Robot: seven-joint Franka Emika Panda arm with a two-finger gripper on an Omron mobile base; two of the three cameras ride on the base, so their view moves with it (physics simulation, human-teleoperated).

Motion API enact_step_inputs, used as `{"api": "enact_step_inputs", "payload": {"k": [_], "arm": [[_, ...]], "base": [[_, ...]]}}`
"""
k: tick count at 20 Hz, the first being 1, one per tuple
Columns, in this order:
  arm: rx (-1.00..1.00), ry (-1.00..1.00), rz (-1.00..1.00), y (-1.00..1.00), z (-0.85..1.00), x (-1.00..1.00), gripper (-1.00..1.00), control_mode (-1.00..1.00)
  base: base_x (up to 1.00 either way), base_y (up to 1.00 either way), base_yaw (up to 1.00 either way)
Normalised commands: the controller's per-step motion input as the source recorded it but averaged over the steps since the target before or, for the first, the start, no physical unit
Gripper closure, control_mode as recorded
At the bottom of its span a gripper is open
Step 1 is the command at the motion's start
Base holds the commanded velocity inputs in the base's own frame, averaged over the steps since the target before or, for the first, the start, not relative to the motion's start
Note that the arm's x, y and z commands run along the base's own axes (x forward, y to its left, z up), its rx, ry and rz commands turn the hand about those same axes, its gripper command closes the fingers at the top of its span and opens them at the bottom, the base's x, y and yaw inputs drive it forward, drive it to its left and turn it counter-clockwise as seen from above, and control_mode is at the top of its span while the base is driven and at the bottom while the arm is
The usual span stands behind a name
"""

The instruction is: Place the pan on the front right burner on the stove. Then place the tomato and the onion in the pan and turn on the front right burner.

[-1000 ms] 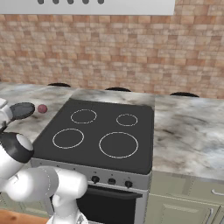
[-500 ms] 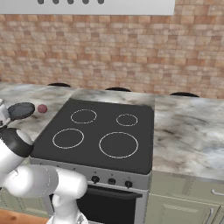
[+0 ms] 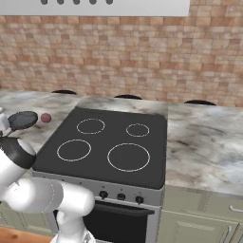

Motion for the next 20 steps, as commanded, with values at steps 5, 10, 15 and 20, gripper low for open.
{"api": "enact_step_inputs", "payload": {"k": [5,10,15,20], "arm": [[0.0,0.0,0.0,0.04,-0.09,0.07,-1.0,-1.0],[0.0,0.0,0.0,0.08,-0.13,0.07,-1.0,-1.0],[0.0,0.0,0.0,0.11,-0.11,0.06,-1.0,-1.0],[0.0,0.0,0.0,0.14,-0.09,0.07,-1.0,-1.0]], "base": [[0.0,0.0,0.0],[0.0,0.0,0.0],[0.0,0.0,0.0],[0.0,0.0,0.0]]}}
